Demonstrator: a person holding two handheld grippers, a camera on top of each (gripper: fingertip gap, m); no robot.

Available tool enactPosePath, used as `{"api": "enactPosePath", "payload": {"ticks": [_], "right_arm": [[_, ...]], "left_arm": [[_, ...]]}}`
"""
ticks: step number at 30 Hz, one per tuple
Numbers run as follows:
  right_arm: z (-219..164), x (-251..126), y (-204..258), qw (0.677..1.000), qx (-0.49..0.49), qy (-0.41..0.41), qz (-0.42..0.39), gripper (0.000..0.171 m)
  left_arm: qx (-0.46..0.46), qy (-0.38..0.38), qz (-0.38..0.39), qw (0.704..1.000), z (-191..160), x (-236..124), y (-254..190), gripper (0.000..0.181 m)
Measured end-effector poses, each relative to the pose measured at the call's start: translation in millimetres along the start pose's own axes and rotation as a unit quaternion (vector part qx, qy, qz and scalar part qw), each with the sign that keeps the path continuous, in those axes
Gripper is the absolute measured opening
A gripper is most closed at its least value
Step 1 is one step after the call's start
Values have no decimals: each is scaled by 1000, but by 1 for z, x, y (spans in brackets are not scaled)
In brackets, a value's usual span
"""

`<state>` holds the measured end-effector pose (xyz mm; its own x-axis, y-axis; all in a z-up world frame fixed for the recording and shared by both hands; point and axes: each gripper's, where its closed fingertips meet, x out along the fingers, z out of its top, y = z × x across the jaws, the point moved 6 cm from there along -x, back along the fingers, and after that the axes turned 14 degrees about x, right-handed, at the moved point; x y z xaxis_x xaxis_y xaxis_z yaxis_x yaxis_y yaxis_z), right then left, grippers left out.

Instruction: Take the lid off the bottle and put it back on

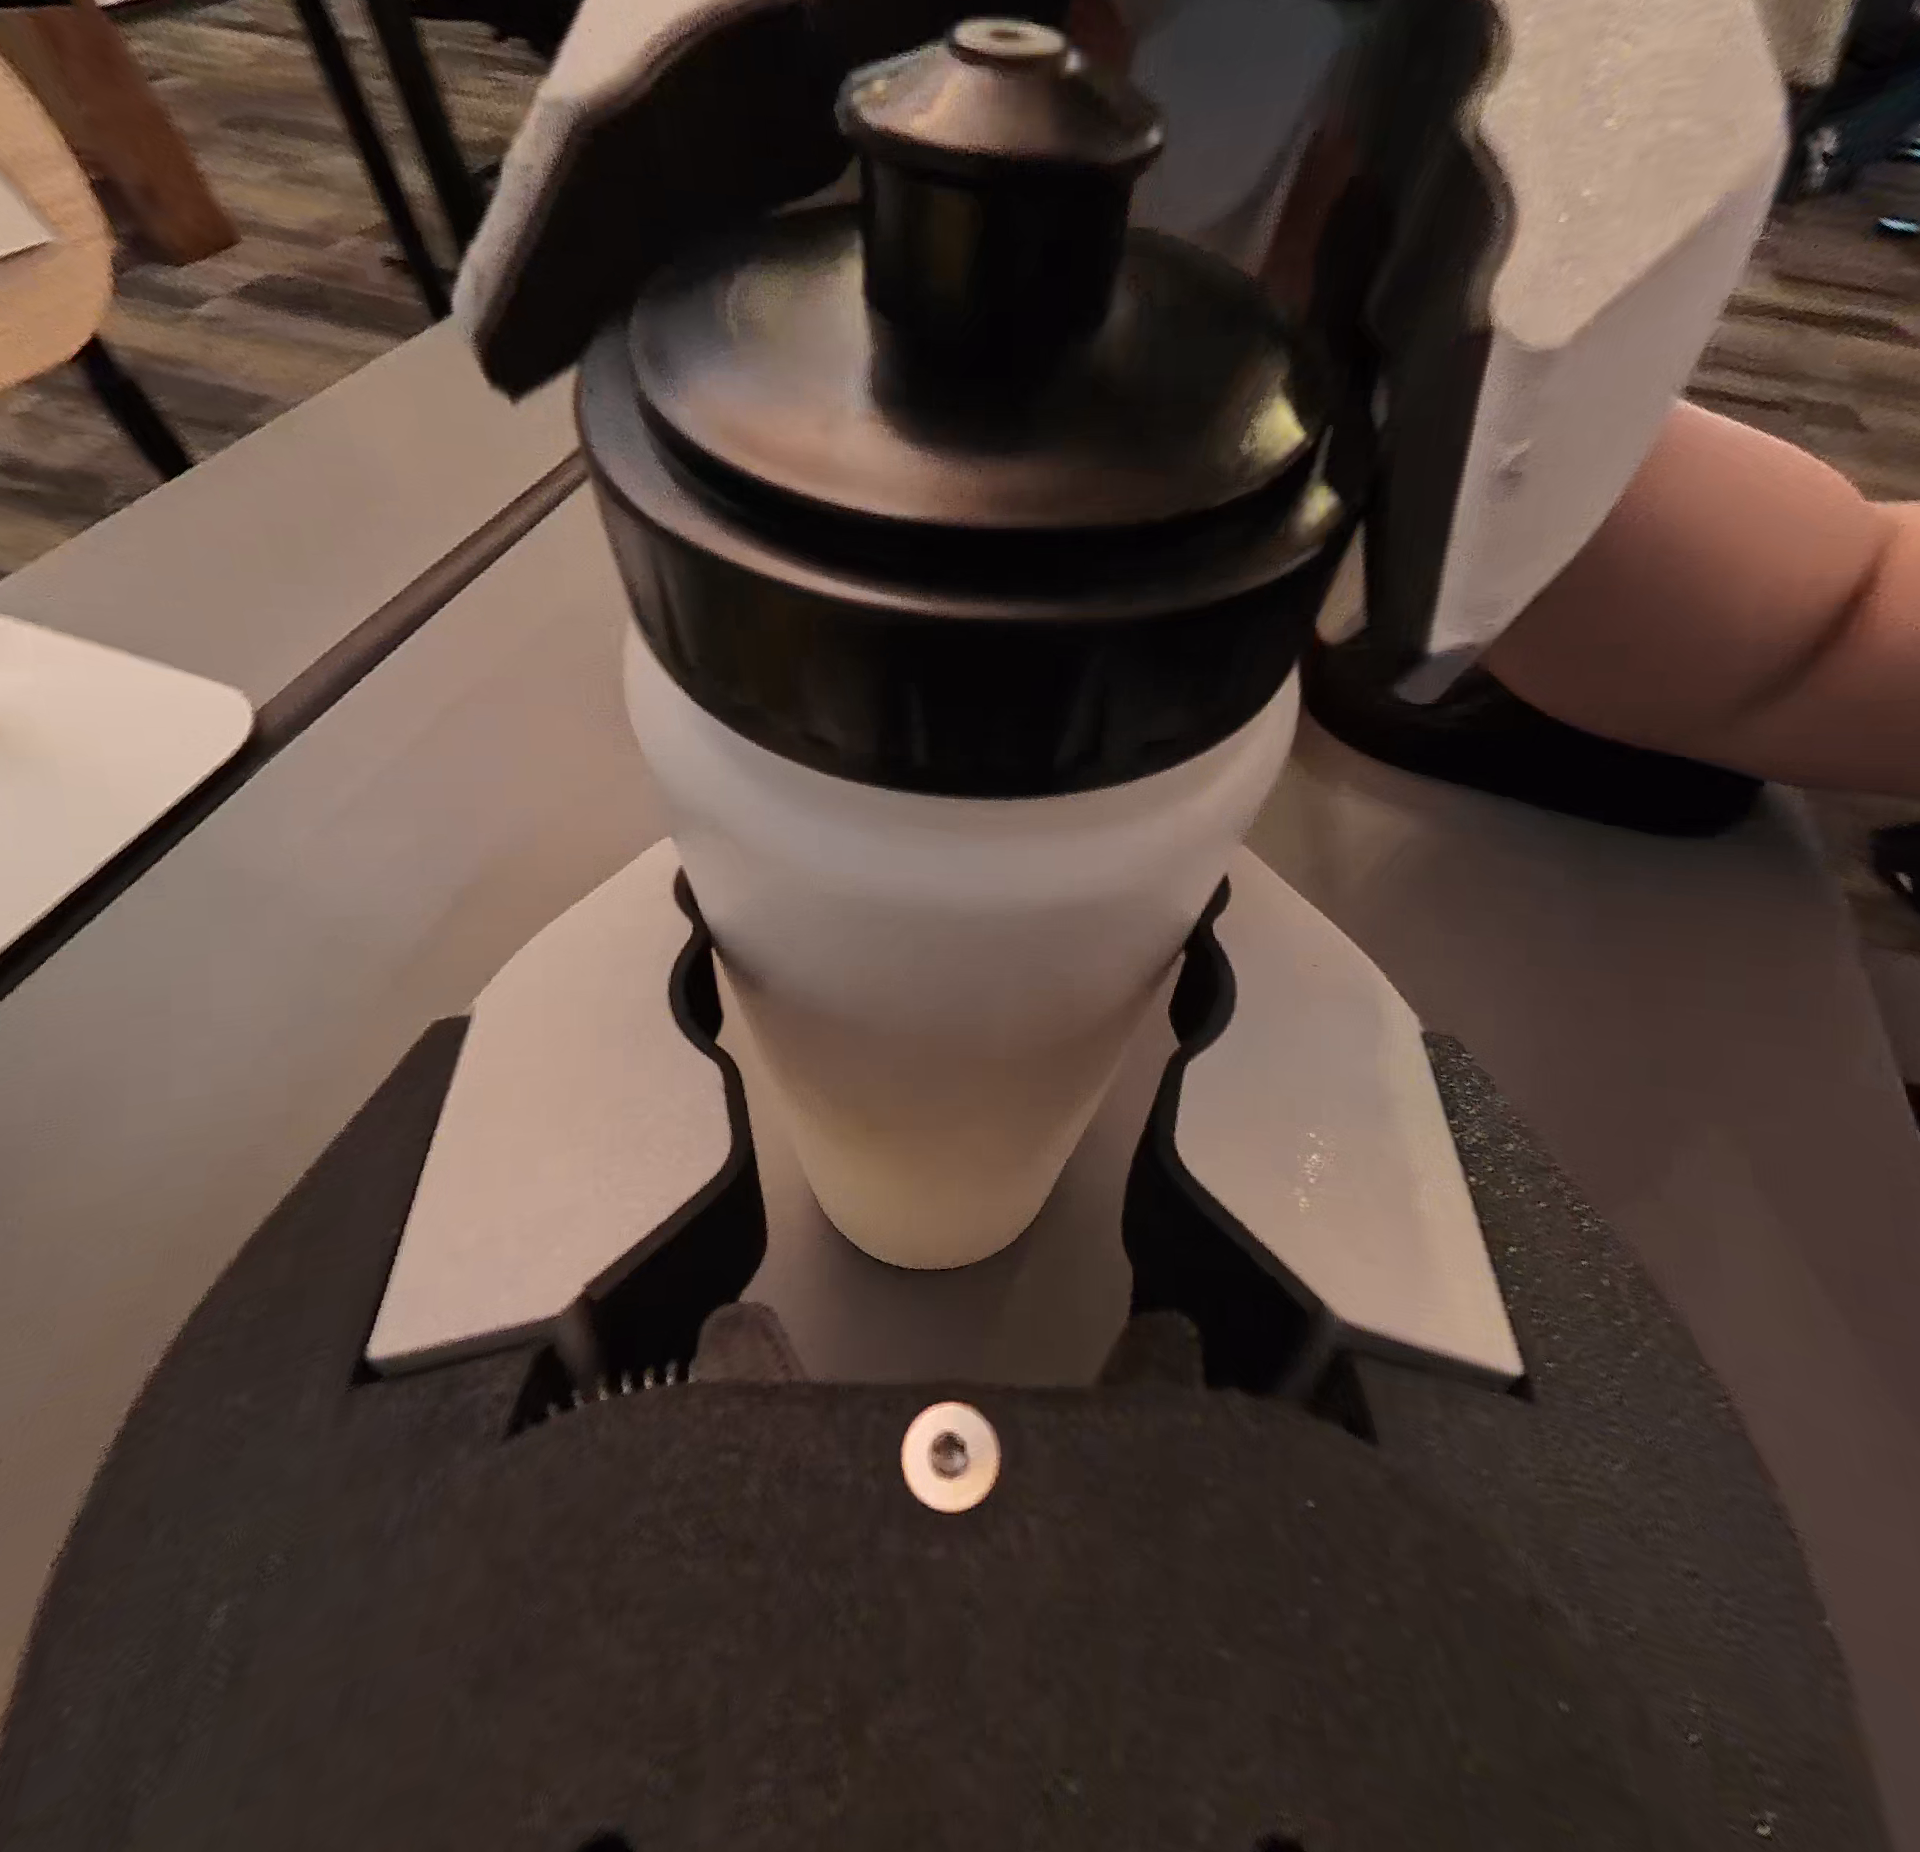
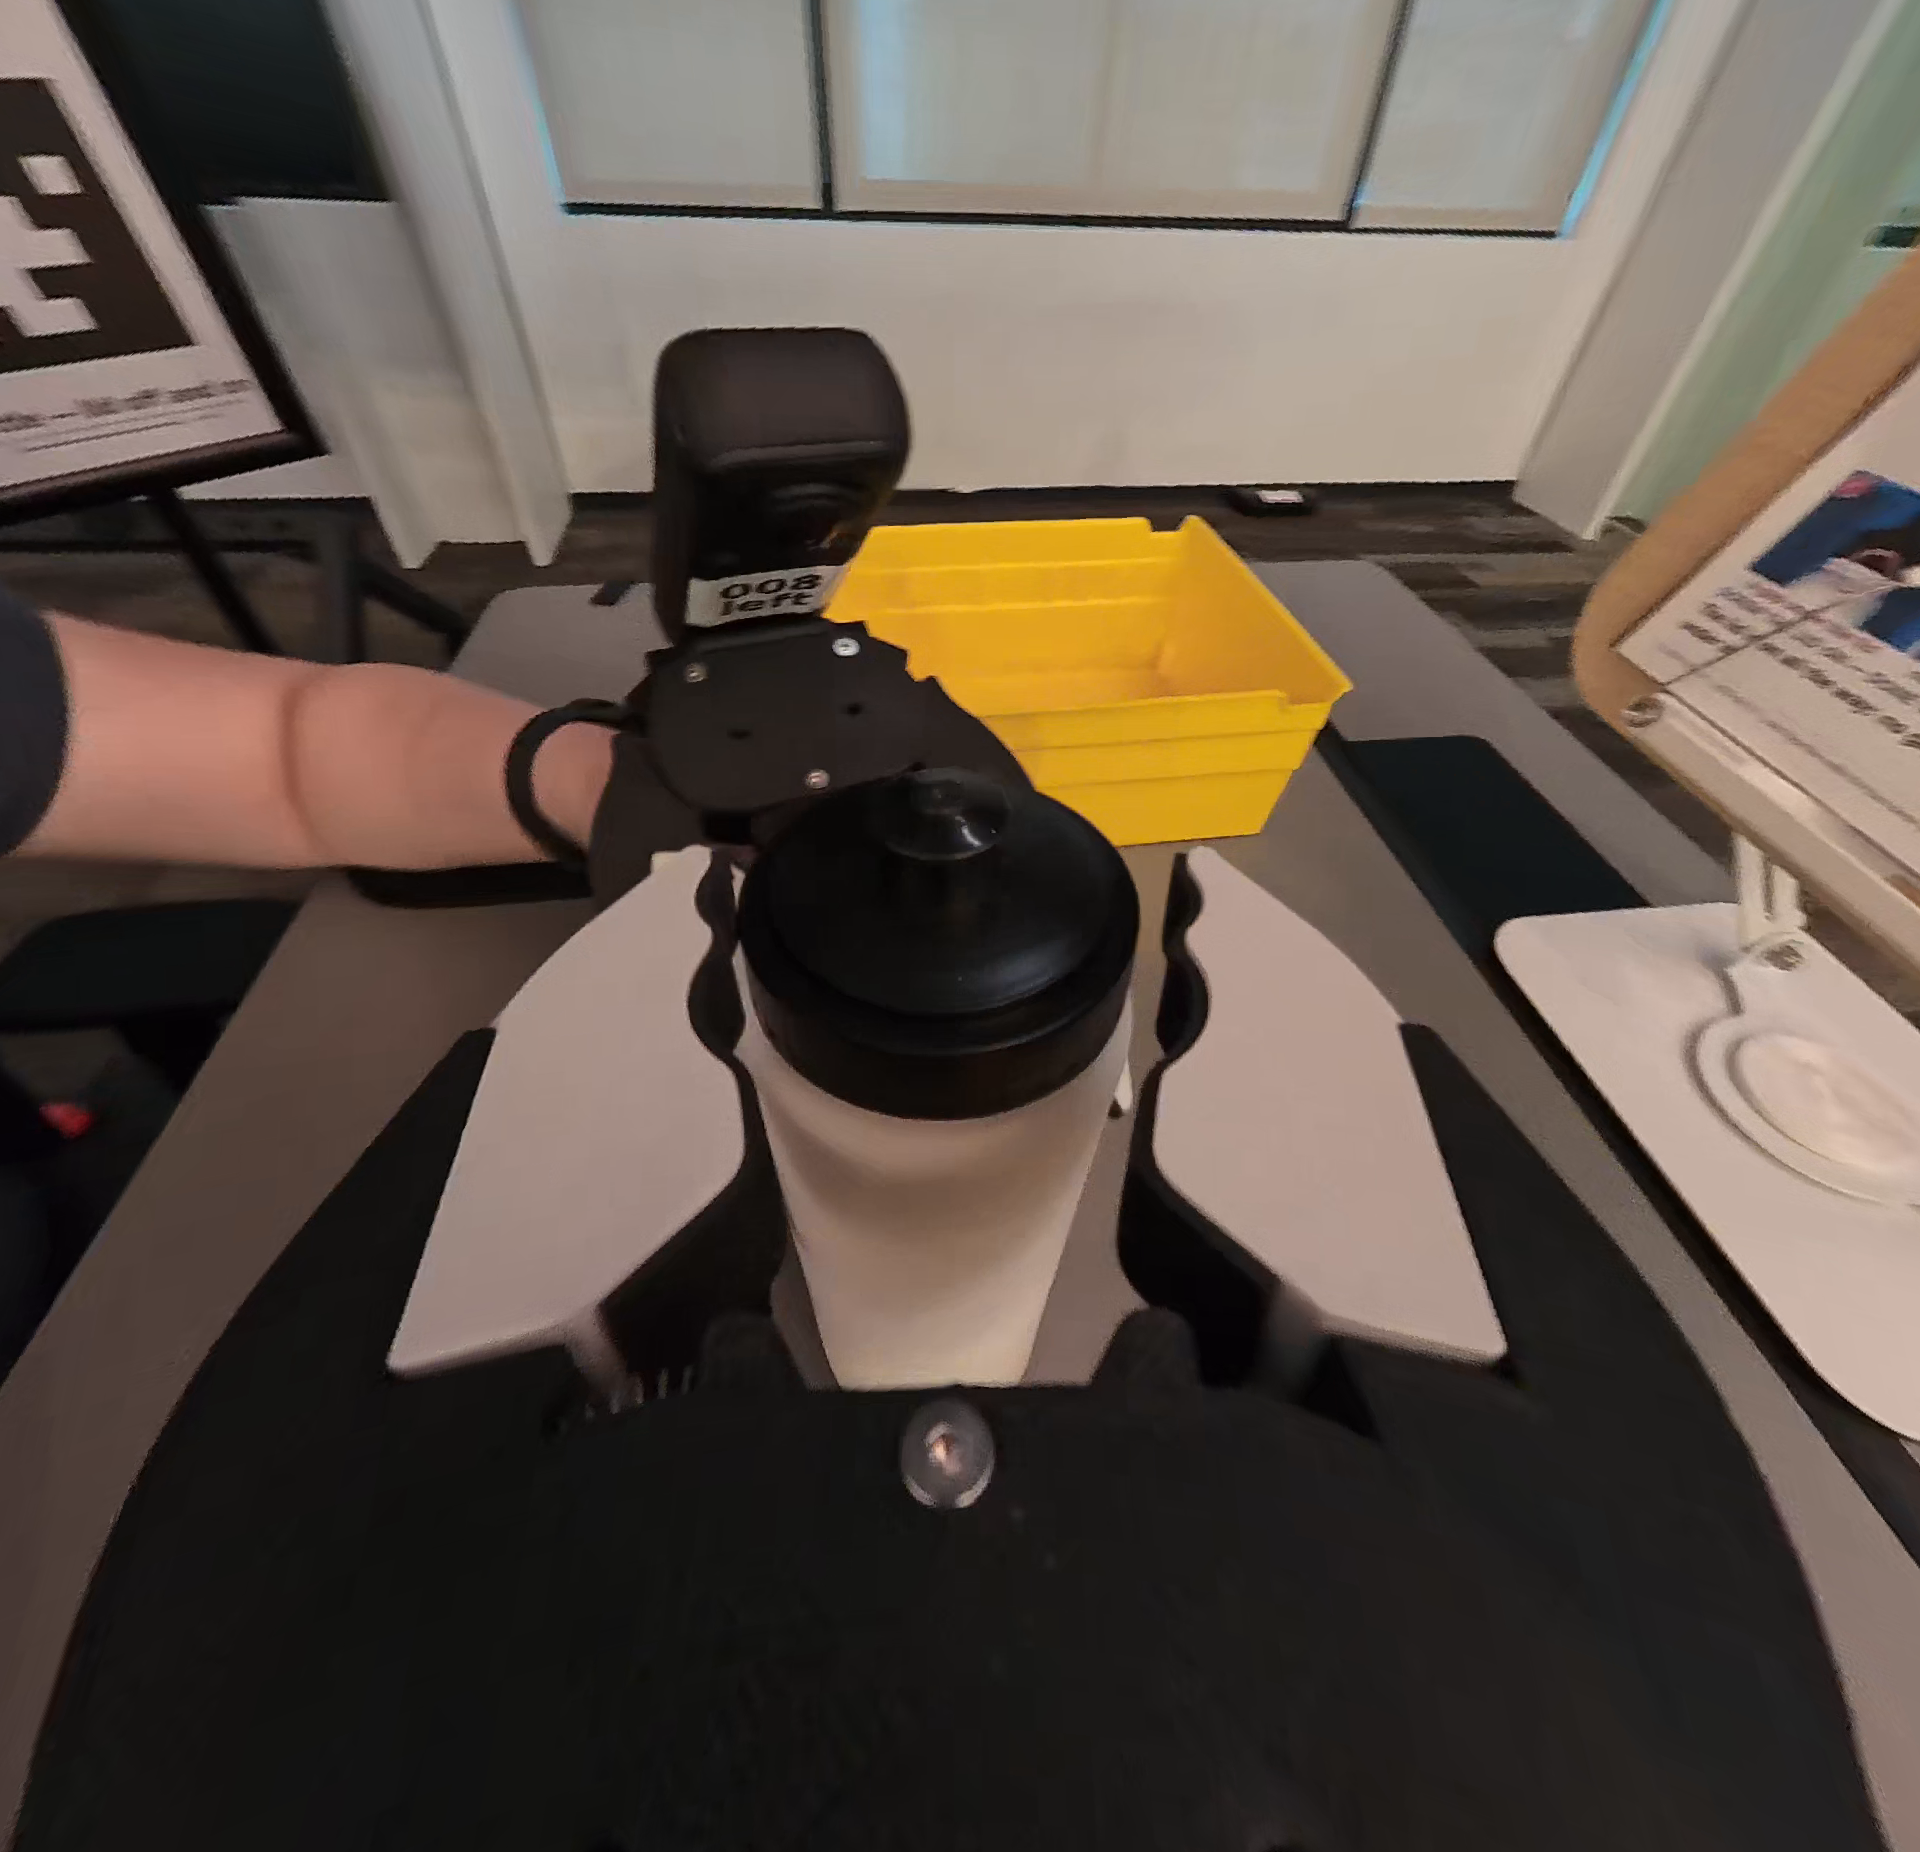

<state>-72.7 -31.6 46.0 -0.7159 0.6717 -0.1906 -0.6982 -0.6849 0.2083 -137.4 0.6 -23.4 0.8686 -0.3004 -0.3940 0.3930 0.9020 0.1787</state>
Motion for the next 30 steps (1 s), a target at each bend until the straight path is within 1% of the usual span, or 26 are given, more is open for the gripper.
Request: {"api": "enactPosePath", "payload": {"ticks": [1, 3, 4, 7, 10, 12, 13, 16, 17, 18, 20, 21, 22, 23, 26, 28, 30], "right_arm": [[-1, 0, 3, 1000, -3, 4, 21, 75], [-2, 1, 7, 999, -10, 3, 41, 76], [-2, 2, 8, 999, -14, 3, 38, 76], [0, 7, 3, 1000, -6, -18, -23, 76], [0, 15, -3, 992, 22, -60, -110, 77], [-1, 18, -3, 985, 33, -82, -145, 77], [0, 18, -2, 985, 31, -79, -150, 77], [2, 13, -1, 994, 2, -48, -100, 78], [3, 10, -2, 996, 0, -45, -80, 84], [4, 7, -2, 998, -1, -42, -53, 87], [-1, 4, 0, 1000, 2, -18, 4, 84], [-3, 3, 1, 1000, 4, -5, 22, 84], [-5, 3, 2, 999, 3, 0, 37, 78], [-6, 3, 2, 999, 1, -4, 42, 78], [-4, 8, -2, 1000, 11, -25, 3, 77], [-4, 13, -5, 998, 21, -45, -45, 78], [-4, 19, -5, 991, 32, -73, -107, 78]], "left_arm": [[7, -3, -12, 1000, 0, 0, -2, 86], [18, -5, -30, 999, 1, -1, -5, 86], [18, -3, -30, 999, 1, -1, -5, 86], [-9, 4, 11, 1000, -1, -2, 3, 86], [-28, 31, 93, 995, -3, -4, 12, 86], [-40, 34, 110, 993, -3, -4, 13, 86], [-38, 35, 108, 993, -3, -5, 13, 86], [-24, 24, 60, 998, -2, -3, 8, 86], [-24, 13, 35, 999, -1, -1, 5, 86], [-21, 4, 14, 1000, 1, 0, 2, 86], [-5, -3, -4, 1000, 2, 2, -3, 86], [1, 0, -5, 1000, 2, 2, -4, 86], [0, 5, -4, 1000, 2, 2, -5, 86], [-2, 10, -2, 1000, 2, 2, -5, 86], [-24, 21, 40, 999, 1, 1, 1, 86], [-34, 38, 86, 995, 0, -1, 6, 86], [-52, 43, 117, 991, -1, -3, 9, 86]]}}
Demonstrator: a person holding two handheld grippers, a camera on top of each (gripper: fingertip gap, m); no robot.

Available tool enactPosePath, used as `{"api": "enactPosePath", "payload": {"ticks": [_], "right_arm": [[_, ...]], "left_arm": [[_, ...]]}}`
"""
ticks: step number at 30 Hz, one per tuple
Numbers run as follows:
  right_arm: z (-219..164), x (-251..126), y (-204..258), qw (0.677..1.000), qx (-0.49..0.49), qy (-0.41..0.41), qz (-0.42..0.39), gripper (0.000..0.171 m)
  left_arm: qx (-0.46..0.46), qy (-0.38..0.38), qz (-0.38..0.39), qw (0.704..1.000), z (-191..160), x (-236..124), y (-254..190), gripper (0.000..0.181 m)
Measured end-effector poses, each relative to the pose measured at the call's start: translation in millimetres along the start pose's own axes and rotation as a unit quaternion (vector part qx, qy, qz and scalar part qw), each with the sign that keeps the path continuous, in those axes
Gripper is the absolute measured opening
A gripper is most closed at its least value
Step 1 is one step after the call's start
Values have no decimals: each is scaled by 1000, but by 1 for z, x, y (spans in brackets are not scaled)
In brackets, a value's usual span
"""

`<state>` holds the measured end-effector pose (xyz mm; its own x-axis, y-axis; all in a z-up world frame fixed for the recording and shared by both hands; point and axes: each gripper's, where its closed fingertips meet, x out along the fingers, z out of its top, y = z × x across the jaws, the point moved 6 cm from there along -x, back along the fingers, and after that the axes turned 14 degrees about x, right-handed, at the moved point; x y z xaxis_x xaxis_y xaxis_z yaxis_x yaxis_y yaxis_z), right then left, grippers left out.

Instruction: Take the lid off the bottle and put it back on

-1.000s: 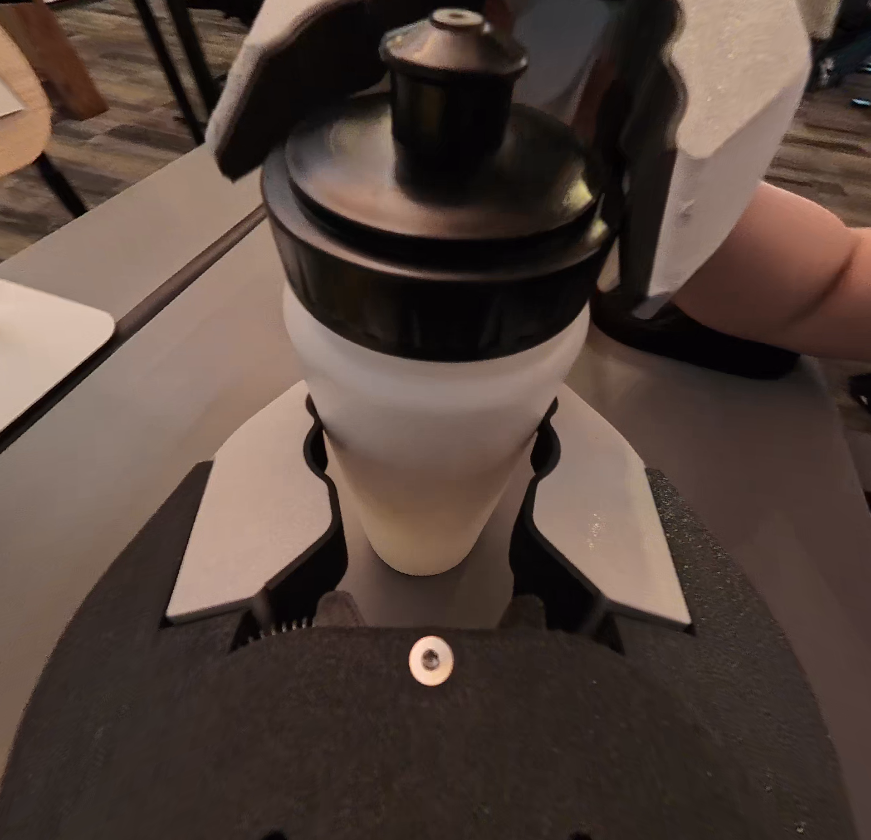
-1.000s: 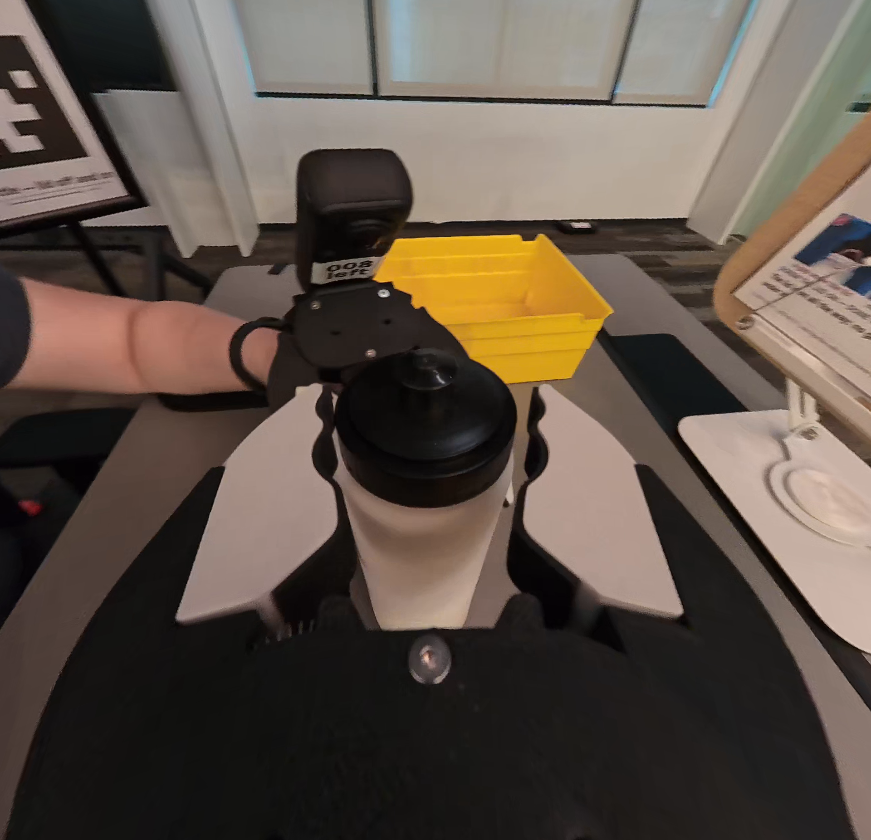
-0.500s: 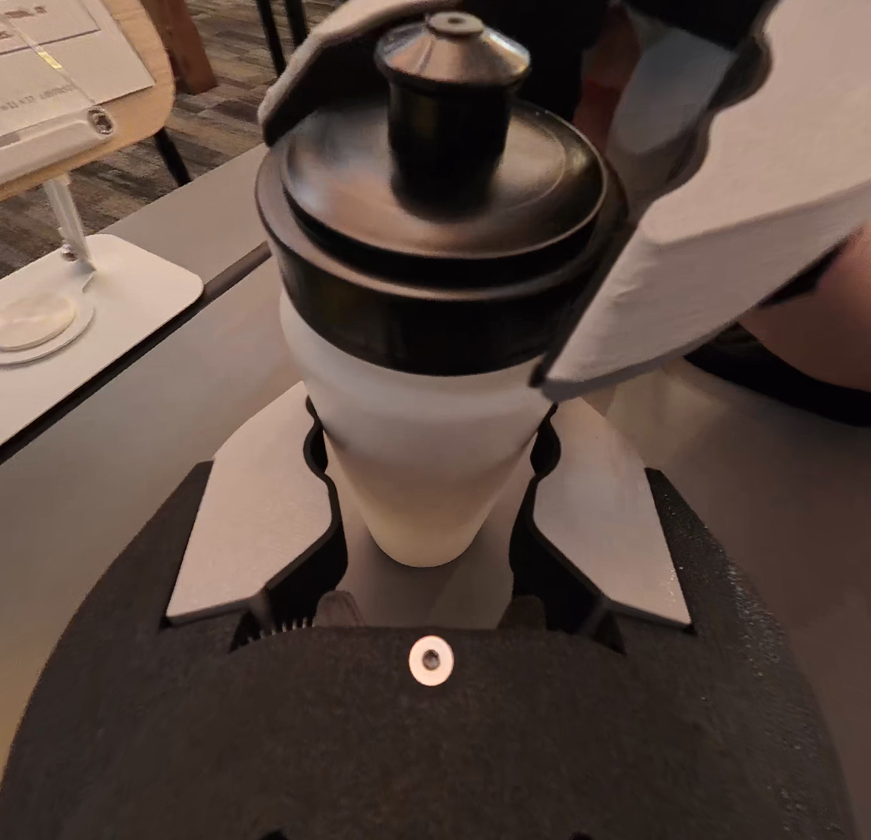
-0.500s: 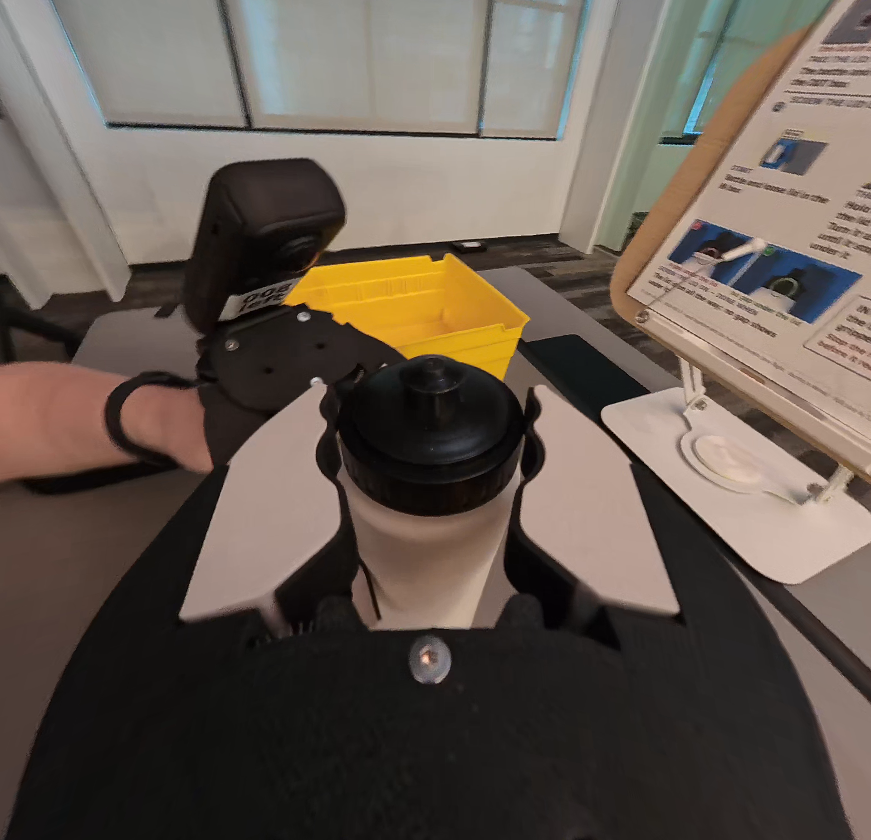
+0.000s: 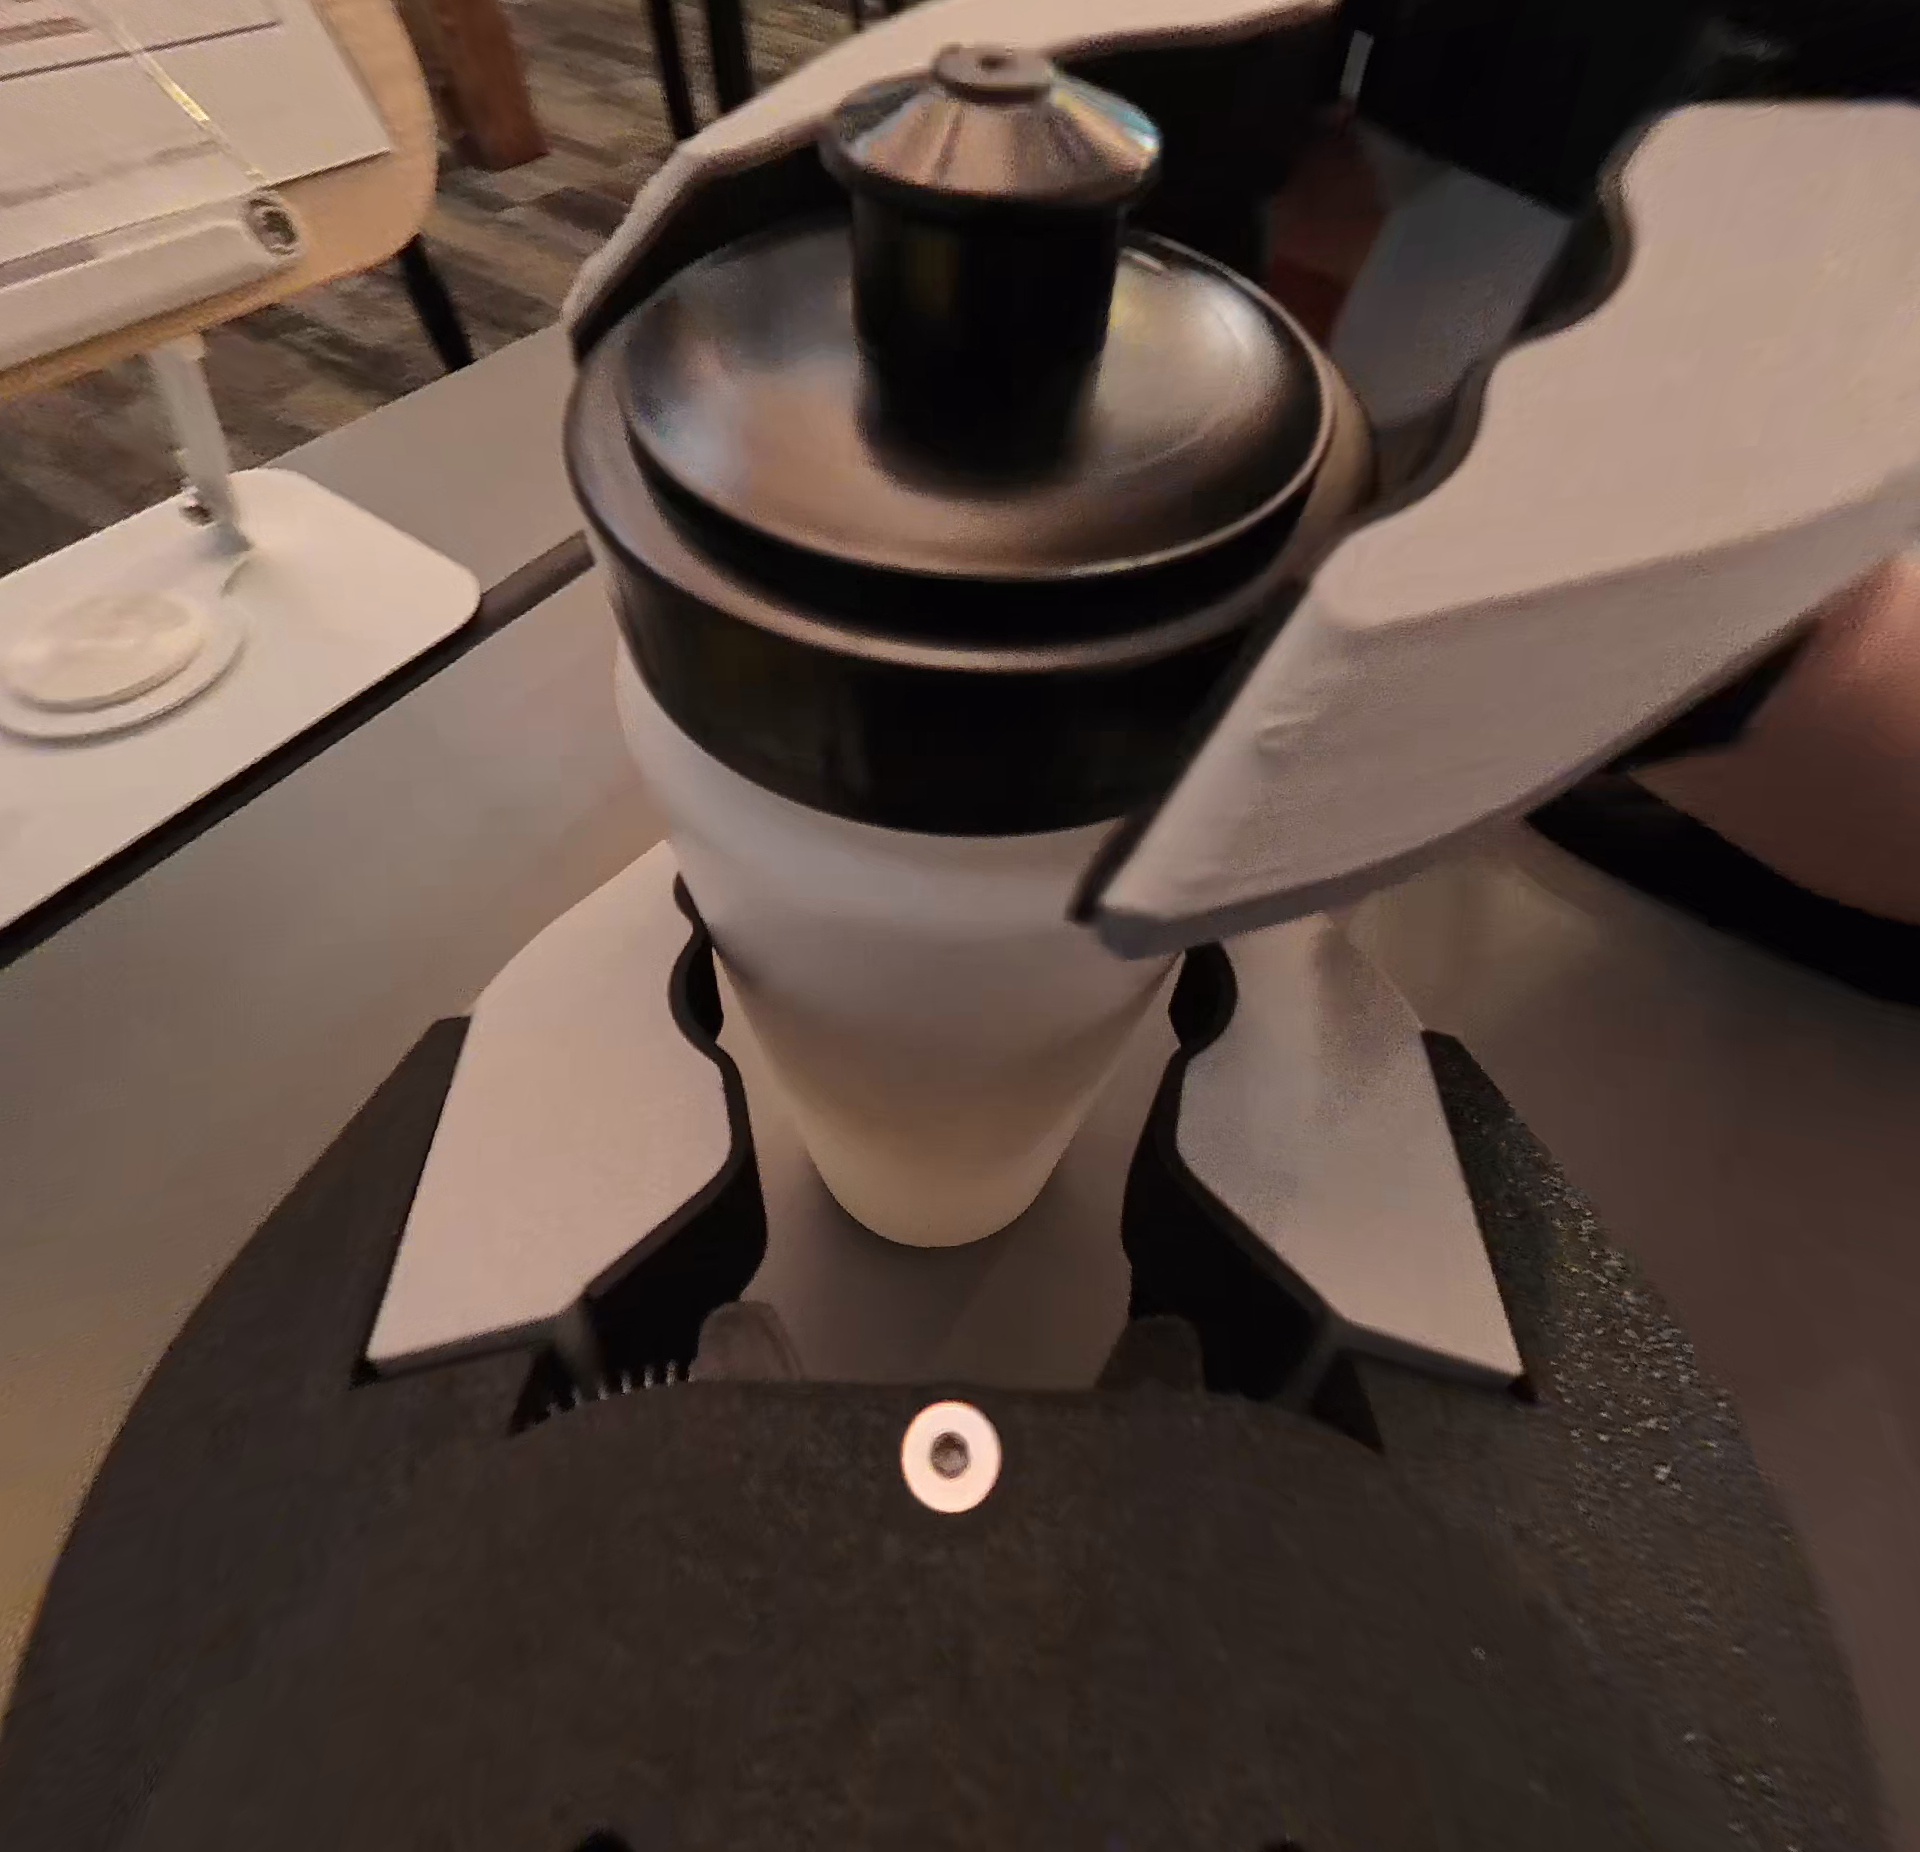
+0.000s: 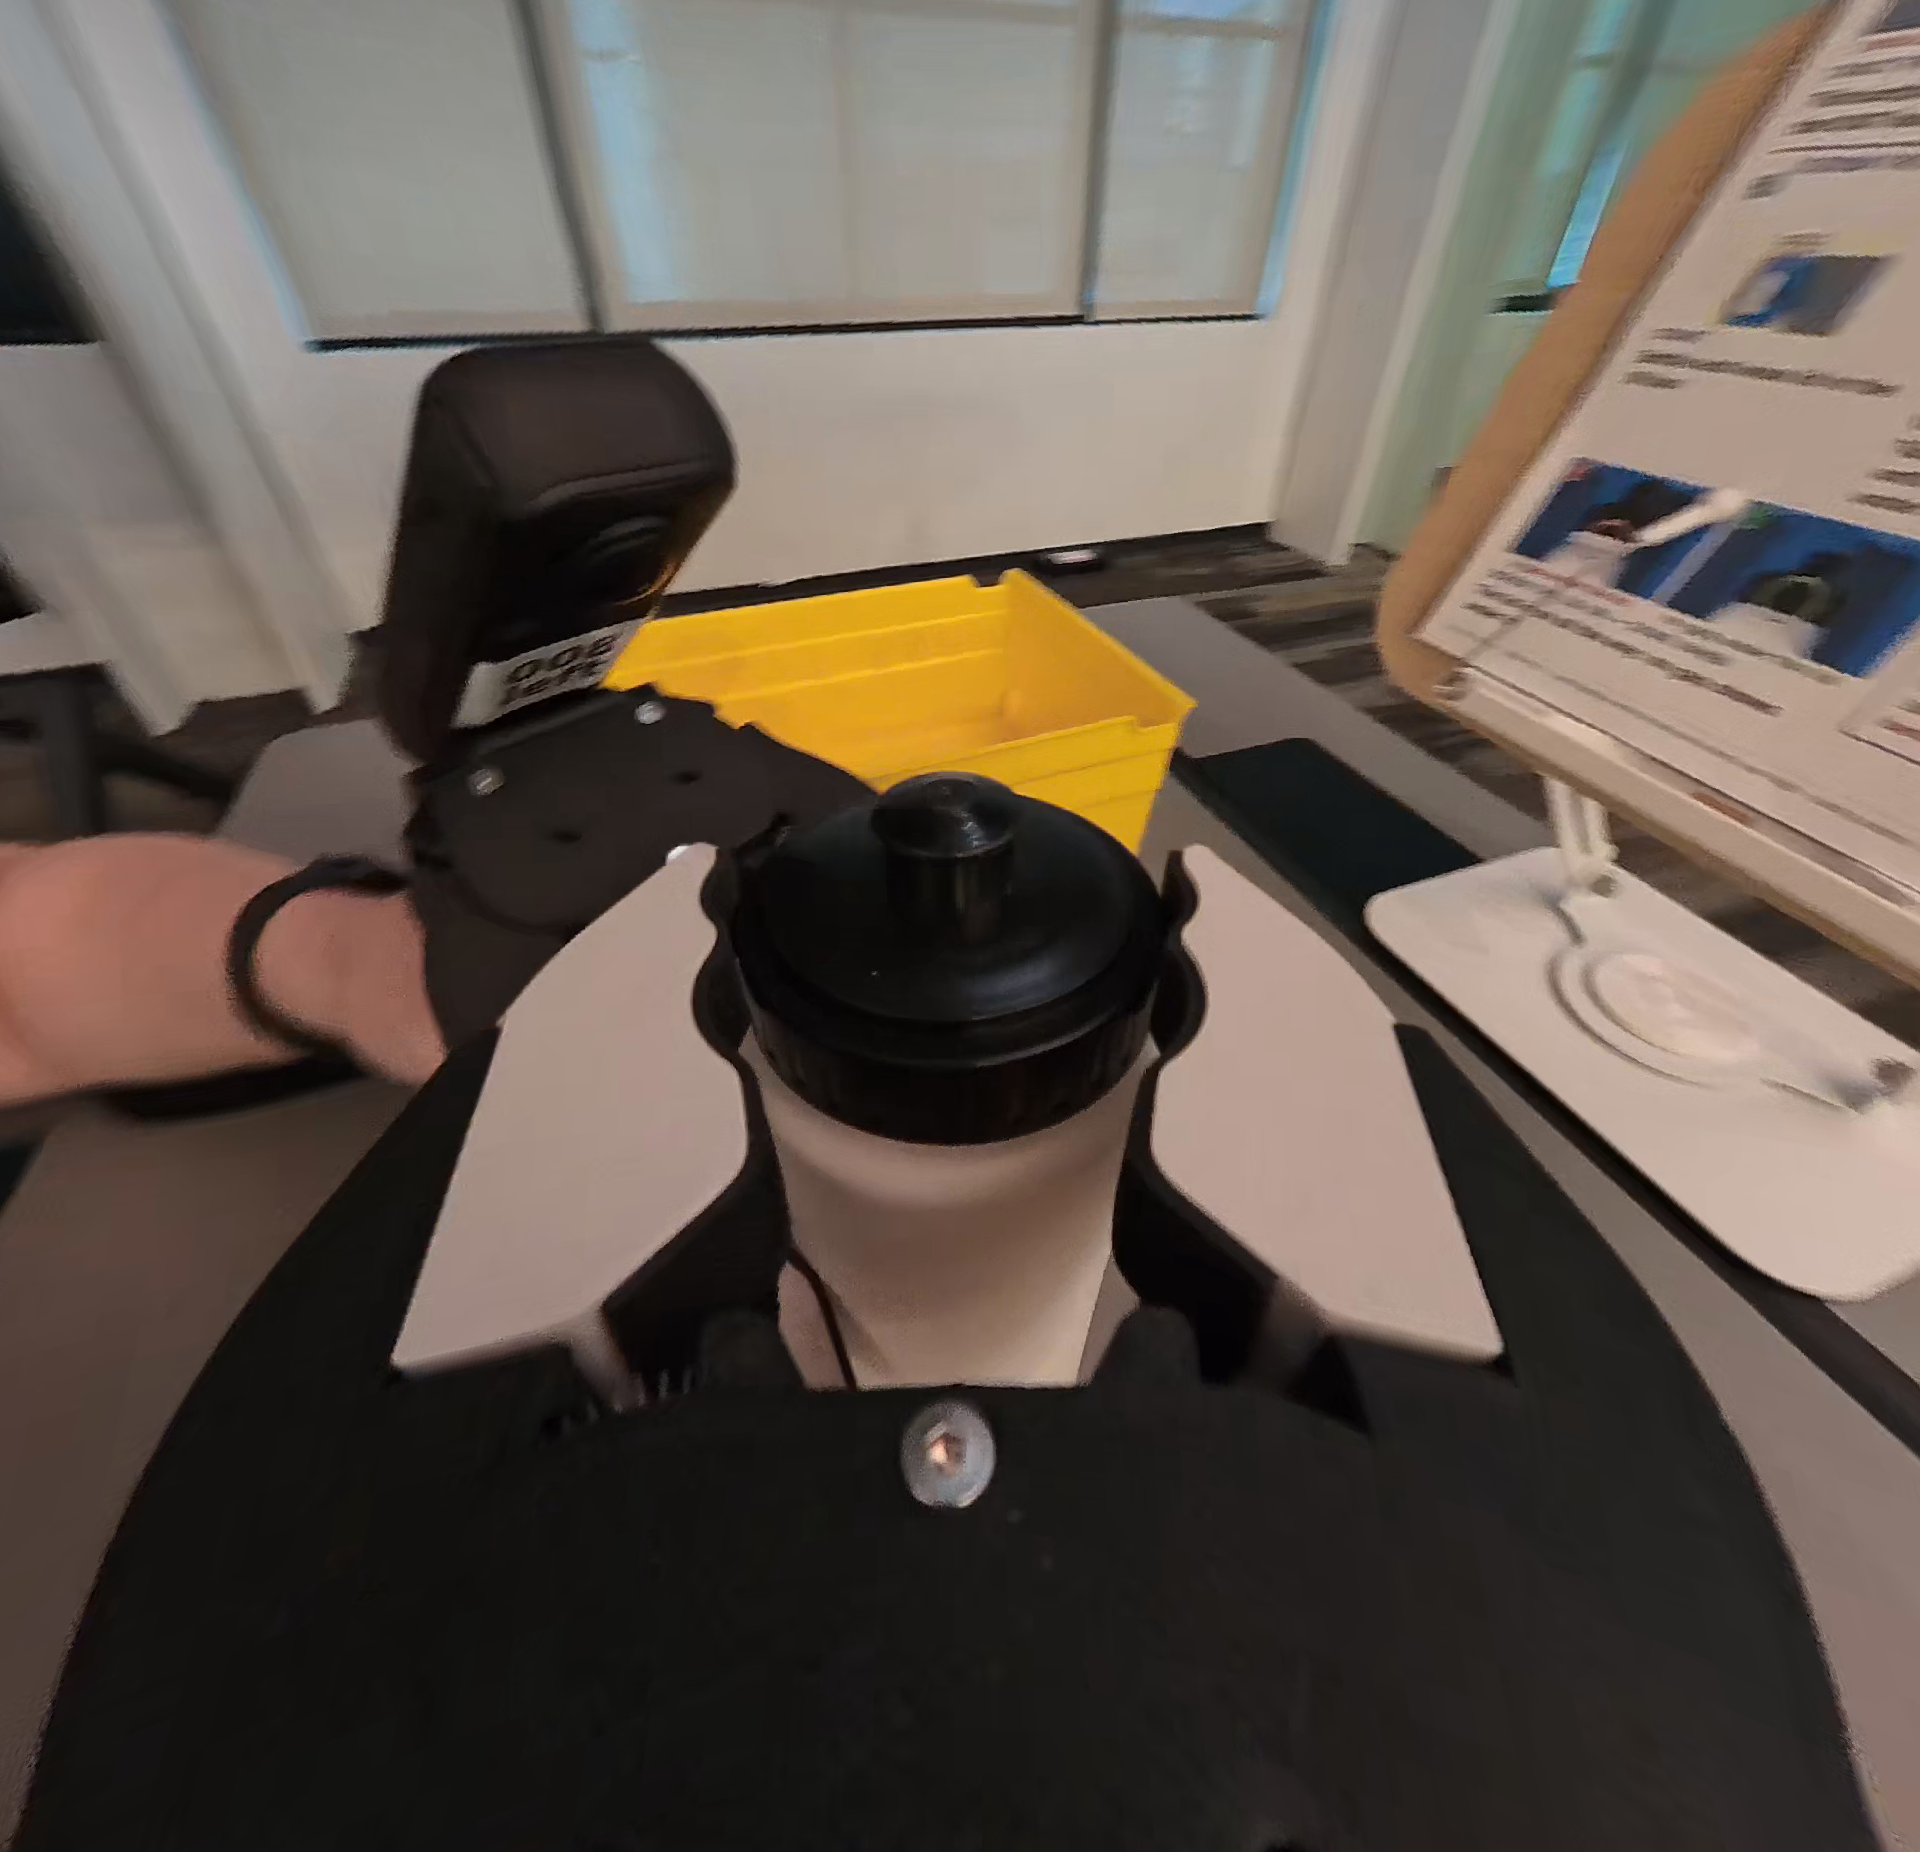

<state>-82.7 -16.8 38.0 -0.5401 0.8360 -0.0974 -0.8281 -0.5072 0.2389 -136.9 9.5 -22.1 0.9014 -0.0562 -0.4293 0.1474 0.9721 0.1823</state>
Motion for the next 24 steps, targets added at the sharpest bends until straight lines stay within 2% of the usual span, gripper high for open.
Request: {"api": "enactPosePath", "payload": {"ticks": [2, 4, 10, 12, 15, 20, 22, 24], "right_arm": [[0, 2, 2, 999, 0, -18, -42, 78], [1, 1, 3, 999, -7, -2, -36, 78], [1, -14, -1, 991, -16, 56, 117, 79], [0, -16, -1, 989, -24, 54, 132, 77], [0, -11, -3, 995, -21, 38, 94, 76], [-5, 3, 1, 998, 16, -52, -40, 77], [-4, 3, 2, 998, 13, -43, -52, 77], [-2, 1, 0, 1000, -6, -20, -21, 77]], "left_arm": [[-4, 1, 10, 1000, 0, -1, 1, 86], [3, -1, -5, 1000, 0, -1, 0, 86], [38, -21, -69, 997, 2, 2, -8, 86], [45, -19, -72, 996, 2, 2, -9, 86], [24, -11, -48, 999, 1, 1, -4, 87], [-10, 7, 31, 999, -2, -2, 5, 86], [-6, 8, 31, 999, -2, -3, 5, 86], [1, 2, 18, 1000, -2, -2, 5, 86]]}}
